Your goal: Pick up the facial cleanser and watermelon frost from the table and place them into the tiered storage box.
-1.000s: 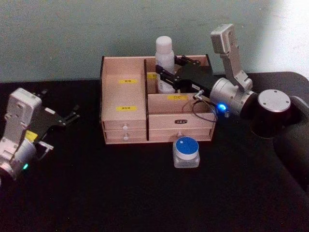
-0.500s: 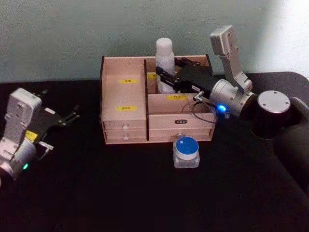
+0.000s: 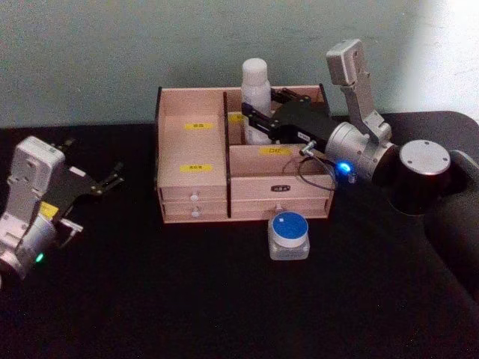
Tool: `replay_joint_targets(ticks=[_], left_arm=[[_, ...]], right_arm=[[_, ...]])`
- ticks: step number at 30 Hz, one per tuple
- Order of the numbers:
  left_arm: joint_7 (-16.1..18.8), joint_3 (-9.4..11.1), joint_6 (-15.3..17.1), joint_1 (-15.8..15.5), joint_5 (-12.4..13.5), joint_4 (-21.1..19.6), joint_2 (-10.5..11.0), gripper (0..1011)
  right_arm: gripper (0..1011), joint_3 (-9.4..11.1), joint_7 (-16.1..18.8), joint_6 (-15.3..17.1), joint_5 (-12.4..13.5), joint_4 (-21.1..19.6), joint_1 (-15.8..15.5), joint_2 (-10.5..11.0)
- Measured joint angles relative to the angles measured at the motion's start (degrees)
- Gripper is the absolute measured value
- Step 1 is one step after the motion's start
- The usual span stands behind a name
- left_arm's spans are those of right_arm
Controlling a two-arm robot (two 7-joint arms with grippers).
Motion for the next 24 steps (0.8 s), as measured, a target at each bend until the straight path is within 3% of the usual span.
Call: replay_joint_targets(ticks=[8,15,24], left_arm=[[0.00,0.00,0.00,0.00,0.00,0.00,0.00,1001],[0.00,0.00,0.00,0.00,0.00,0.00,0.00,1001],[0.00,0.00,0.00,0.00,0.00,0.00,0.00,1001]], right_arm=[[849,0.00,0.00,0.00,0.03,-0.05,0.00,0.00],[1002,0.00,0.01,0.00,0.06,-0.05,0.00,0.00],[1000,0.00,0.01,0.00,0.08,-0.05,0.00,0.00]])
